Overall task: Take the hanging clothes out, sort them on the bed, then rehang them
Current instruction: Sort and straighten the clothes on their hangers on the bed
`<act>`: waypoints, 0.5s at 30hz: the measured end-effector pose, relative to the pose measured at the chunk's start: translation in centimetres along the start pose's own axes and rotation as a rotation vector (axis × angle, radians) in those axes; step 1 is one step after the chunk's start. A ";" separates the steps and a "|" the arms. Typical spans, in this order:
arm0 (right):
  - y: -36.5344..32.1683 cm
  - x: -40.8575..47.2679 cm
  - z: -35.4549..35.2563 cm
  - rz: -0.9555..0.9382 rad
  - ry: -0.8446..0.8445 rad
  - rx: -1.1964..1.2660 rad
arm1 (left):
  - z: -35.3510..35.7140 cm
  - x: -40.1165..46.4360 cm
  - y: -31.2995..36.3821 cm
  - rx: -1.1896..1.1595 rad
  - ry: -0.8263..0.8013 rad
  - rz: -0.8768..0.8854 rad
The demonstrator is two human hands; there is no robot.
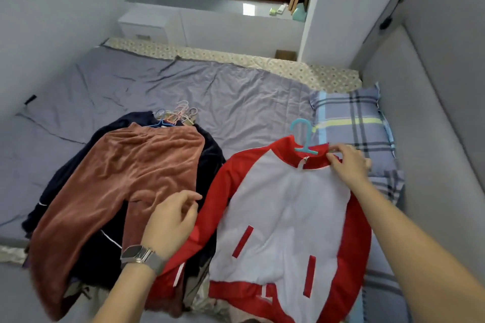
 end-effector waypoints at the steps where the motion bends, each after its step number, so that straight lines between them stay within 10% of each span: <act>1: -0.1 1.6 0.9 0.025 0.003 -0.068 | 0.2 0.5 -0.2 0.005 0.003 -0.010; 15: -20.9 -6.7 22.6 -0.327 -0.715 -0.163 | -4.4 5.9 -12.5 -0.007 0.039 -0.204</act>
Point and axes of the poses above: each hand's wrist, its own x-axis towards the middle knuckle, its own z-axis out of the palm, y = z × x, the point moved 5 cm from there along x, towards the middle knuckle, and after that the axes turned 8 degrees about z, right-handed, at the moved point
